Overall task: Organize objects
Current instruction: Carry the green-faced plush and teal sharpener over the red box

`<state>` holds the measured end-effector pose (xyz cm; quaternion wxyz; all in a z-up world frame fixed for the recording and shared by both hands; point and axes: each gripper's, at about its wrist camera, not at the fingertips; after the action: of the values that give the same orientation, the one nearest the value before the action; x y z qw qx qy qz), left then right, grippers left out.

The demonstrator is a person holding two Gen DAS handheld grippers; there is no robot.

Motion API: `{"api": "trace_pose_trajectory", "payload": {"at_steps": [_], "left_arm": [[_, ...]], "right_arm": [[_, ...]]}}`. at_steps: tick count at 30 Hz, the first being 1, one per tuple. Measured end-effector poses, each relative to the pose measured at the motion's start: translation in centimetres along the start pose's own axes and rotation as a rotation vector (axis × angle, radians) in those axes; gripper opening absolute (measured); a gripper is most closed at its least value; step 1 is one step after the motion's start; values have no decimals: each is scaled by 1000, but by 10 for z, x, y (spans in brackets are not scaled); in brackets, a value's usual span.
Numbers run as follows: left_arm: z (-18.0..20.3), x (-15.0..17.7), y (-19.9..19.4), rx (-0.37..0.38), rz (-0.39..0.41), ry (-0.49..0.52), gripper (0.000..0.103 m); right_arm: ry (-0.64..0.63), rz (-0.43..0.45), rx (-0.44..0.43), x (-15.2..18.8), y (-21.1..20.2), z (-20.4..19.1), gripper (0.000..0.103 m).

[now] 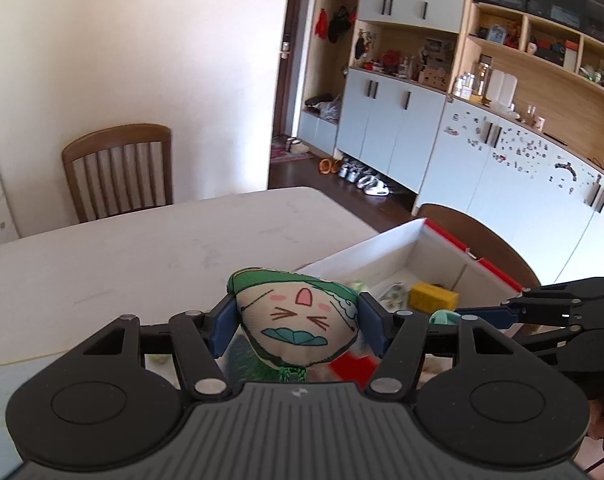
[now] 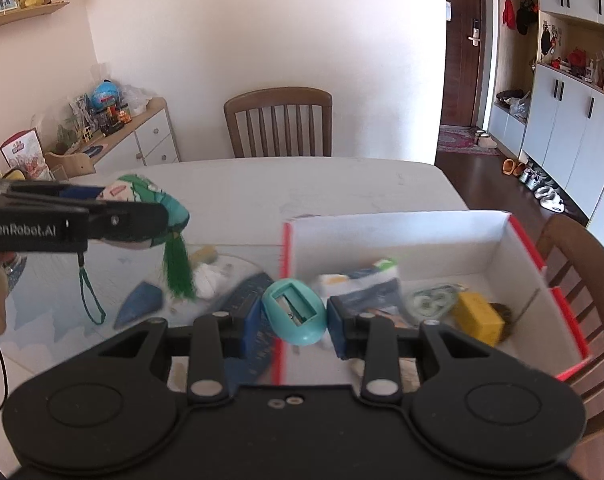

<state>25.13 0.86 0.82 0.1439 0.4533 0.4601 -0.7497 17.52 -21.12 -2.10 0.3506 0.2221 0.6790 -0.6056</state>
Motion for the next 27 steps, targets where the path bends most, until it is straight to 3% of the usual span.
{"api": "trace_pose_trajectory", "payload": {"at_steps": [16, 22, 27], "left_arm": [[104, -50, 90, 93, -4, 77, 63], [117, -62, 128, 101, -31, 81, 63], [120, -55, 169, 85, -117, 95, 63]], "right_arm": [[-15, -32, 54, 16, 1, 112, 34], [-26, -63, 47, 18, 15, 128, 34], [-61, -105, 19, 19, 31, 129, 34]]}}
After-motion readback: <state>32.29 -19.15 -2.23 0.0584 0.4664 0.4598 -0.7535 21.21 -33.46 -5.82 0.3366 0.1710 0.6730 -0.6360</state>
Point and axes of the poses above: each gripper's, at about its wrist camera, not at the fingertips, and y roughly the way its jaws point, z to its right, x to its underside, and after that the axes turned 6 degrees about x, right-handed
